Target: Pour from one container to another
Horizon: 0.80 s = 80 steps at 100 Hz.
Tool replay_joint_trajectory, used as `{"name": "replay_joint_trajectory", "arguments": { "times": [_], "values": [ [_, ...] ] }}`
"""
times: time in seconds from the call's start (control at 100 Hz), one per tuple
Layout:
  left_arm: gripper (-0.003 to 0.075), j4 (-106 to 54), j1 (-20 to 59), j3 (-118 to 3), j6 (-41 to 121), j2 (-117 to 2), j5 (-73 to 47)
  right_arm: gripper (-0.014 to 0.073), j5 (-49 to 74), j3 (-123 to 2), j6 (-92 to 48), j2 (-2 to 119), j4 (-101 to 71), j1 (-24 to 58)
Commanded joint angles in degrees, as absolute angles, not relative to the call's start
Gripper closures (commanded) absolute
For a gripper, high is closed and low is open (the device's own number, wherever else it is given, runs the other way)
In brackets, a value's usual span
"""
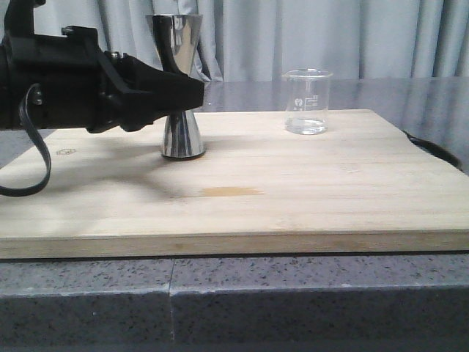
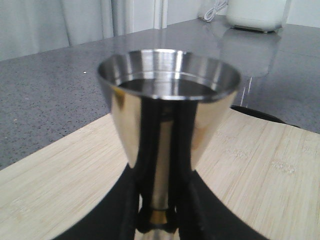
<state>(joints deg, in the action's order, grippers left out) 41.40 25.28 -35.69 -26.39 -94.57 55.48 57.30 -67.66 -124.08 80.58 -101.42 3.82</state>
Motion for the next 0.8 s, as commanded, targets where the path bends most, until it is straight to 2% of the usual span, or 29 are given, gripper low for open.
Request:
{"name": "replay_joint_trajectory", "arguments": {
  "times": [0.0, 0.15, 0.39, 0.58, 0.65, 0.79],
  "values": [
    [0.0594, 39.49, 25.05, -37.17, -26.55, -92.63, 60.53, -0.0055, 59.12, -69.65, -124.02, 78.31, -104.73, 3.66],
    [0.0444, 39.49, 25.05, -37.17, -26.55, -92.63, 60.53, -0.0055, 59.12, -69.65, -124.02, 78.31, -104.73, 3.66],
    [0.0346, 40.43, 25.05, -37.17, -26.55, -92.63, 60.63, -0.0055, 59.12, -69.65, -124.02, 78.31, -104.73, 3.66],
    [0.0214, 42.5, 25.05, -37.17, -26.55, -92.63, 60.63, -0.0055, 59.02, -69.65, -124.02, 78.31, -104.73, 3.66],
    [0.019, 42.5, 25.05, -37.04, -26.55, -92.63, 60.51, -0.0055, 59.02, -69.65, -124.02, 78.31, -104.73, 3.66],
    [0.0189, 42.38, 24.9, -36.55, -26.55, -91.98, 60.29, -0.0055, 59.02, -69.65, -124.02, 78.31, -104.73, 3.66]
  ]
}}
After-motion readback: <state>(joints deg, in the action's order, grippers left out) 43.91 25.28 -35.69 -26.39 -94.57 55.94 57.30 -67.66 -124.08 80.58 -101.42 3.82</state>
